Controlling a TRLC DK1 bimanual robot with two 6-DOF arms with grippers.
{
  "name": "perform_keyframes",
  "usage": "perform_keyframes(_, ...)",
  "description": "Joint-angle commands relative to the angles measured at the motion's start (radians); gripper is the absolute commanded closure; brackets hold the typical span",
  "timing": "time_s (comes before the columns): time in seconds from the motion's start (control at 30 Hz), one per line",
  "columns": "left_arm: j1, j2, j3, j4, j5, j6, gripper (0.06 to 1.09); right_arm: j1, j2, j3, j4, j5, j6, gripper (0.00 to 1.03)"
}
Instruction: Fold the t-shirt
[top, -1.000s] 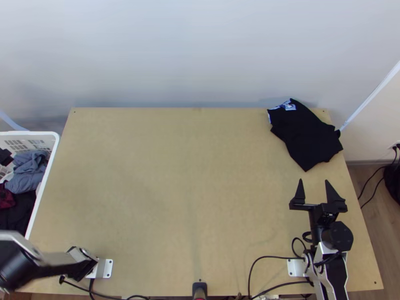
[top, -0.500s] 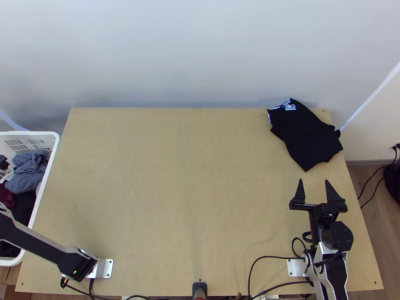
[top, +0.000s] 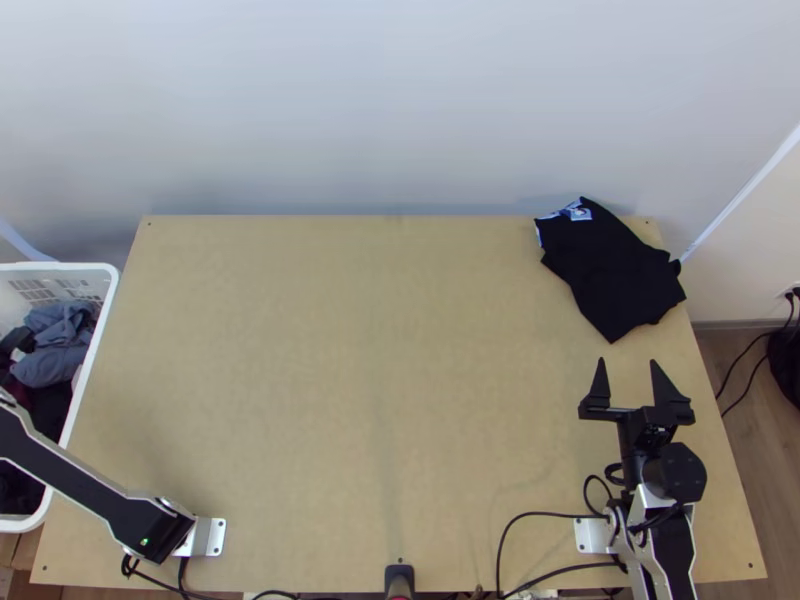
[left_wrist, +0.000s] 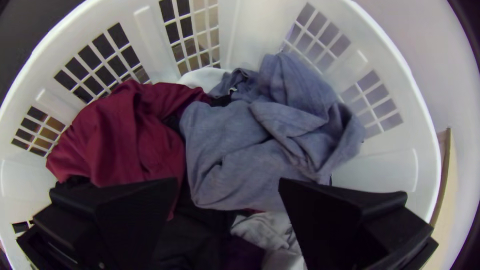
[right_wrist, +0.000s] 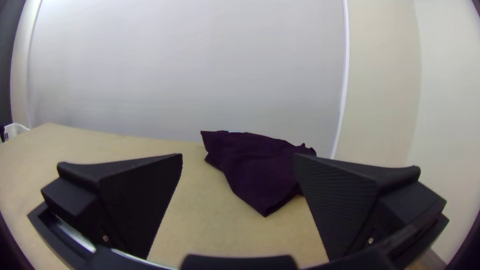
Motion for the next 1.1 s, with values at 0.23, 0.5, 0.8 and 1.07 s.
perform_keyframes(0.23, -0.011, 0.158, 0.082, 0.084, -0.017, 0.024, 0.63, -0.004, -0.005, -0.009, -0.015, 0.002, -0.017, 0.03)
perform_keyframes(0.5, -0.004, 0.034, 0.064, 0.11, -0.012, 0.043, 1.05, -0.004, -0.005, -0.009, -0.015, 0.002, -0.017, 0.03)
perform_keyframes(0.8, 0.027, -0.314, 0.065, 0.111, 0.043, -0.023, 1.05, -0.004, -0.005, -0.009, -0.015, 0.002, -0.017, 0.03)
perform_keyframes(1.07, 0.032, -0.614, 0.072, 0.107, 0.045, -0.105, 1.05, -0.004, -0.005, -0.009, -0.015, 0.002, -0.017, 0.03)
